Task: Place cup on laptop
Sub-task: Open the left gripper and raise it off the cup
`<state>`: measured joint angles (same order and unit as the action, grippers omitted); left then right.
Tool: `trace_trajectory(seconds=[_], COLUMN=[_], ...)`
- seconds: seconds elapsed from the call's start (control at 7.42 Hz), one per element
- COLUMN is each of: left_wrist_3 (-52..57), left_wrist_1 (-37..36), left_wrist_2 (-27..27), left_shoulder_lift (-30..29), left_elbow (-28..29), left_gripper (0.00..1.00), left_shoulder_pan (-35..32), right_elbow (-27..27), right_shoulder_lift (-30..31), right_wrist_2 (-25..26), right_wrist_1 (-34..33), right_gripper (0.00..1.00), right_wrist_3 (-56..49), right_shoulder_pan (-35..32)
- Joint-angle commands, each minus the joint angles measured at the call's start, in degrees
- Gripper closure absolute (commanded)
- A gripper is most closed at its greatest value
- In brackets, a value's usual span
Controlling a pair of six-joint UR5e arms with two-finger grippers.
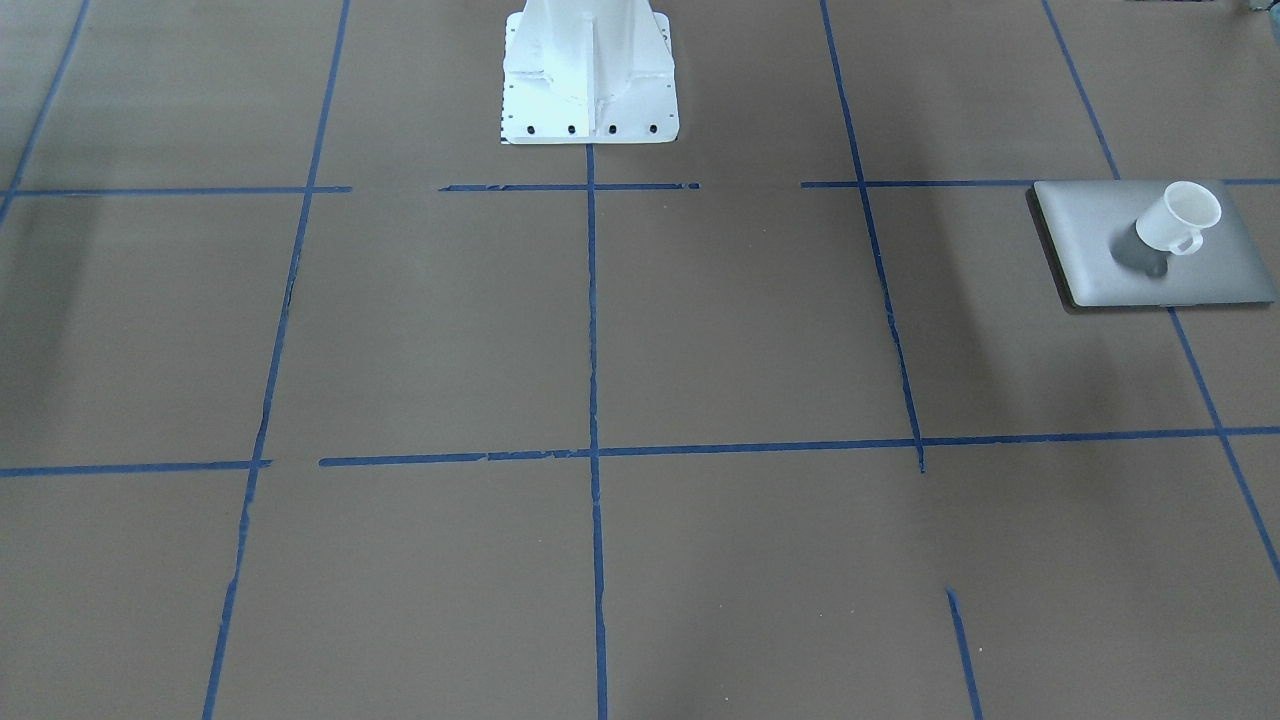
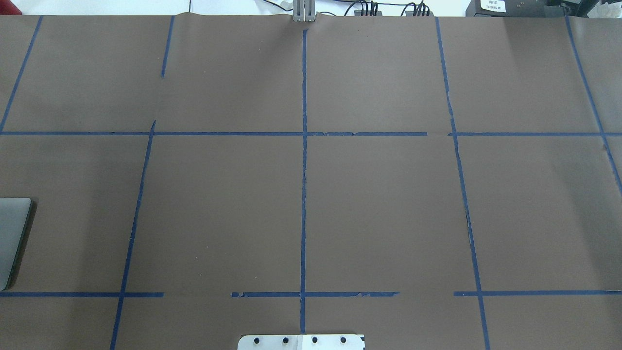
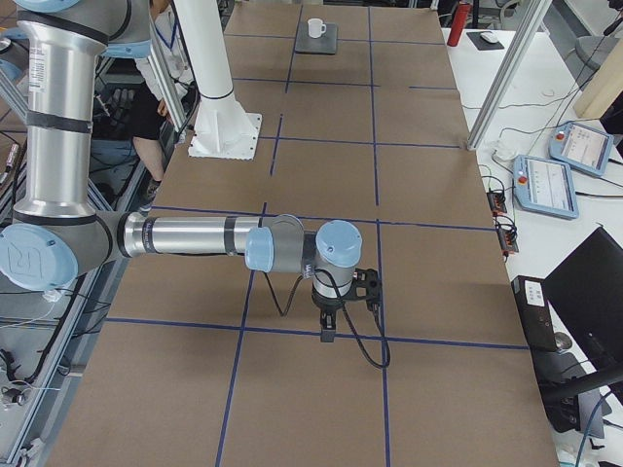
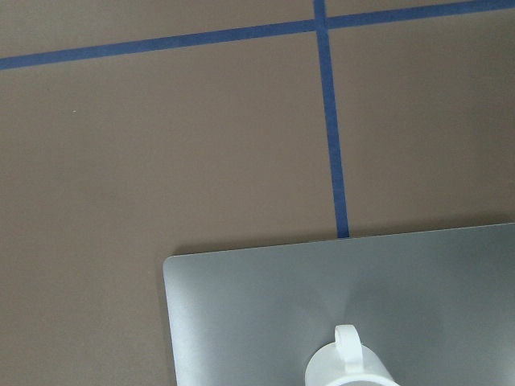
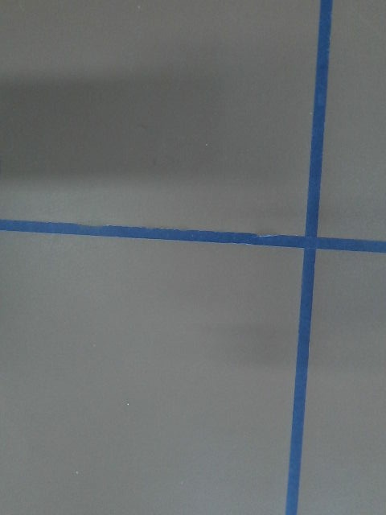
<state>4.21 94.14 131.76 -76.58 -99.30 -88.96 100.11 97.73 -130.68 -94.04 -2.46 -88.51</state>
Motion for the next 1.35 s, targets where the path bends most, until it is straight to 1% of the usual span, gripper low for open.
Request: trace_trajectory(seconds=[0.0,0.4,0.67,1.21], left_wrist_3=[0.2,0.5,3.9,4.4], left_wrist_1=[-0.2,0.7,0.4,0.3], left_wrist_2=[0.0,0.0,0.1,0.1], left_shoulder_lift=[-0.1,-1.1,-1.2,-1.2], left_elbow=[0.2,-0.8,-0.9,-1.0], left_gripper=[0.0,0.0,0.0,0.0], left_shoulder_pan=[-0.1,0.1,0.1,0.1], right_elbow=[0.0,0.0,0.0,0.0], right_shoulder_lift=[0.0,0.0,0.0,0.0], right_wrist_2=[0.1,0.0,0.0,0.1], right_wrist_1=[0.0,0.0,0.0,0.0], right_gripper=[0.0,0.0,0.0,0.0], right_wrist_3=[0.0,0.0,0.0,0.0], right_shoulder_pan=[0.0,0.0,0.0,0.0])
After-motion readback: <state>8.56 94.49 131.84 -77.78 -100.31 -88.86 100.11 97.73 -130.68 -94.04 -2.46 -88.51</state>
